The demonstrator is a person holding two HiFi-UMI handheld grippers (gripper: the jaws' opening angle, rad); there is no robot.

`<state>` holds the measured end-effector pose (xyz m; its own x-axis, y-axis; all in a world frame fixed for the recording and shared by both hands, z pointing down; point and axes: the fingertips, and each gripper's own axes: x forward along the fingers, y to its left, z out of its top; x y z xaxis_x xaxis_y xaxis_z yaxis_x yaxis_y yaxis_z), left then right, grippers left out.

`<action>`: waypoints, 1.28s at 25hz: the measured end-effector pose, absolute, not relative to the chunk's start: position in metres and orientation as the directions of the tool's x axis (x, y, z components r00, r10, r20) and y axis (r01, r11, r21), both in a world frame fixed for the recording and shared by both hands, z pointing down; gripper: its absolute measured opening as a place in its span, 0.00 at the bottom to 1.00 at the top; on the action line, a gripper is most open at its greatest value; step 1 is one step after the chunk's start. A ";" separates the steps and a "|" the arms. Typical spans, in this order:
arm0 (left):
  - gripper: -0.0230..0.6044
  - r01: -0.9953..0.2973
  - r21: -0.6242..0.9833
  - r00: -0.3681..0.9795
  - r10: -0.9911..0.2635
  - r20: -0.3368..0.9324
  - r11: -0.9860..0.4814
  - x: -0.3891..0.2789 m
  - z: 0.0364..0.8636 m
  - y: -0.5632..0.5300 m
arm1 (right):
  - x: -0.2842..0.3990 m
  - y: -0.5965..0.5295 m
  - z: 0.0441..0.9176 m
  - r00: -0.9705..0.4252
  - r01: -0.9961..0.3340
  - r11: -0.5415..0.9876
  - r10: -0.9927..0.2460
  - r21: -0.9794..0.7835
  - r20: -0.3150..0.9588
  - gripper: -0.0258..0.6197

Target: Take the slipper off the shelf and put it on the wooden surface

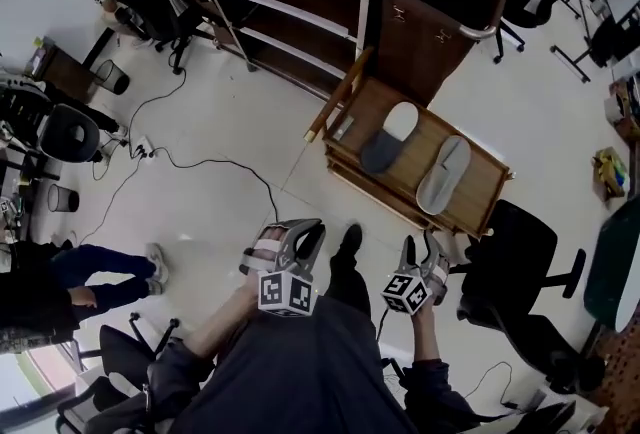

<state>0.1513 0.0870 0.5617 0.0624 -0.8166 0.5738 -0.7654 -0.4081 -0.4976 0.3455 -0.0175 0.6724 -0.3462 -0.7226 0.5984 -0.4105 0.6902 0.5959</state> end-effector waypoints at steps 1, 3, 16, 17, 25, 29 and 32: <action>0.14 -0.762 -0.502 0.075 -0.825 0.560 -0.410 0.153 0.561 0.102 | 0.344 -0.002 0.661 -0.342 -0.426 0.674 -0.738 0.604 0.582 0.31; 0.14 -0.750 -0.508 0.104 -0.835 0.541 -0.423 0.159 0.561 0.140 | 0.345 0.038 0.643 -0.330 -0.473 0.648 -0.758 0.597 0.562 0.30; 0.14 -0.765 -0.438 0.202 -0.822 0.533 -0.472 0.185 0.554 0.339 | 0.350 0.265 0.555 -0.340 -0.599 0.582 -0.806 0.550 0.484 0.16; 0.14 -0.768 -0.439 0.195 -0.824 0.532 -0.466 0.182 0.553 0.345 | 0.346 0.273 0.551 -0.346 -0.603 0.578 -0.811 0.550 0.472 0.14; 0.13 -0.773 -0.465 0.175 -0.850 0.496 -0.431 0.194 0.529 0.354 | 0.343 0.306 0.503 -0.421 -0.563 0.544 -0.837 0.622 0.351 0.05; 0.13 -0.775 -0.475 0.177 -0.865 0.469 -0.416 0.207 0.522 0.354 | 0.352 0.308 0.500 -0.420 -0.559 0.546 -0.835 0.624 0.354 0.05; 0.08 -0.809 -0.463 0.174 -0.899 0.403 -0.364 0.214 0.510 0.355 | 0.360 0.308 0.502 -0.418 -0.565 0.544 -0.837 0.620 0.353 0.05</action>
